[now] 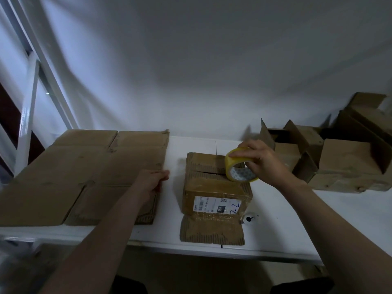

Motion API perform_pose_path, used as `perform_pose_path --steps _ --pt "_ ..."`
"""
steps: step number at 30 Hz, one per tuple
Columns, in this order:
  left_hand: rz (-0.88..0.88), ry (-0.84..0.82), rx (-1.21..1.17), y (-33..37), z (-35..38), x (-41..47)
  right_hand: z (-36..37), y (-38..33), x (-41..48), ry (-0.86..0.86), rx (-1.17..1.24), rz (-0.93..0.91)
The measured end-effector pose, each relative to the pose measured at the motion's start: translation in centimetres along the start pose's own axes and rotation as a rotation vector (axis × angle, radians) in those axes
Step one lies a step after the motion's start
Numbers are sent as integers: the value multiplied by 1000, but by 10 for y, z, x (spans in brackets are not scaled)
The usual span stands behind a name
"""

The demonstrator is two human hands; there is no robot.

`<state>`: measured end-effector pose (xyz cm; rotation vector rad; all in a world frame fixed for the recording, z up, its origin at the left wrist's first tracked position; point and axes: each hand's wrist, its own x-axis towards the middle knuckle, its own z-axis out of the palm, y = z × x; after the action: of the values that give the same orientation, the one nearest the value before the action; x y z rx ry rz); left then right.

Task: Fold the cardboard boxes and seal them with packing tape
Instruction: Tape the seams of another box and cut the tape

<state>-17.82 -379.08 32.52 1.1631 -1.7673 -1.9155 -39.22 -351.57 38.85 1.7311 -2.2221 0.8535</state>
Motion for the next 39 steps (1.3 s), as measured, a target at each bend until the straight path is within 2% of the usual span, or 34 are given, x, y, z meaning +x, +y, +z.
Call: perform_pose_path --steps 8,16,20,24,29,33,36,39 --pt "-13 11 59 -17 26 4 9 -9 2 44 -25 11" --pt "81 65 74 -29 52 -2 25 -14 -5 156 -84 92" --pt "164 79 210 -36 57 -5 29 -15 -7 172 -96 122" --pt "171 81 284 -40 57 -4 28 -22 -9 156 -104 160" --pt "311 186 565 -38 51 -14 28 -26 -6 144 -112 170" --pt "376 141 728 -34 44 -26 27 -25 -8 148 -72 198" --pt "425 206 664 -7 37 -31 25 -24 -11 141 -42 214" --pt "504 118 558 16 49 -43 24 -22 -12 118 -10 222"
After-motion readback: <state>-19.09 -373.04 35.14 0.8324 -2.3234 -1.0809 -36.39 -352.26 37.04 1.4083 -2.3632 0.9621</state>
